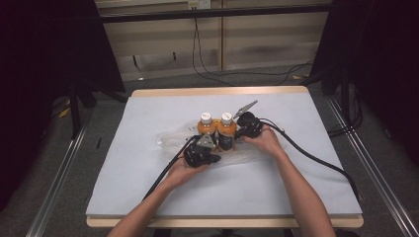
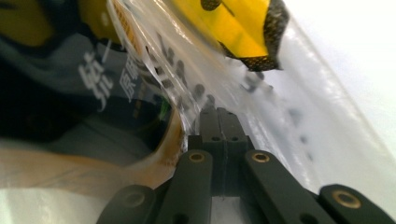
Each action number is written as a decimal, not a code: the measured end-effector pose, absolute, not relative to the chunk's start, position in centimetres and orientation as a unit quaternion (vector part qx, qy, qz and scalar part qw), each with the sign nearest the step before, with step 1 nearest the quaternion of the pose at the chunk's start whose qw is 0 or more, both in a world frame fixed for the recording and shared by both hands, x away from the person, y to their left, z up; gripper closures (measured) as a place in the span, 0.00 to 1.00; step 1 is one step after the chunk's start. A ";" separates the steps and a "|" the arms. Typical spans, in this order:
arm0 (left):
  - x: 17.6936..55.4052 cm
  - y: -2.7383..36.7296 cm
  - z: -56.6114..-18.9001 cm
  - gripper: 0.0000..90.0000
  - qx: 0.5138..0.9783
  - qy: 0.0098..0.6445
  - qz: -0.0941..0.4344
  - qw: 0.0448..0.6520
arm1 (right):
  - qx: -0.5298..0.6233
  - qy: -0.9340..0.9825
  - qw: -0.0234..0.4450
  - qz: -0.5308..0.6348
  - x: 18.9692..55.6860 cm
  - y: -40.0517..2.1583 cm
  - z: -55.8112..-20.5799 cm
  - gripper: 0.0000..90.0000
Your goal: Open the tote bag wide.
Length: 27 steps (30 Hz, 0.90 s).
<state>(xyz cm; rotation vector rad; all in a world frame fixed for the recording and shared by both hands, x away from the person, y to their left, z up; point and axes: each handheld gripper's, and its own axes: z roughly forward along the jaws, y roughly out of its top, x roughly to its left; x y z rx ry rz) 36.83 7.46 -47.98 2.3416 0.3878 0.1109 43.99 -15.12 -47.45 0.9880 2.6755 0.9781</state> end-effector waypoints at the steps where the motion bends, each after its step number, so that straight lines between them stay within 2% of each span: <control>1: 36.8 7.5 -47.9 1.00 0.916 0.151 0.044 0.370 | 0.324 0.886 0.066 0.326 44.1 -15.1 -47.5 1.00; 12: 35.4 7.8 -47.9 1.00 0.919 0.134 0.023 0.369 | 0.356 0.868 0.075 0.339 45.6 -15.6 -47.9 1.00; 18: 34.2 7.8 -47.8 1.00 0.922 0.116 0.021 0.369 | 0.365 0.868 0.106 0.319 46.5 -14.8 -47.7 1.00; 27: 33.5 8.3 -47.8 1.00 0.924 0.103 0.013 0.368 | 0.383 0.854 0.104 0.336 48.1 -14.0 -48.1 1.00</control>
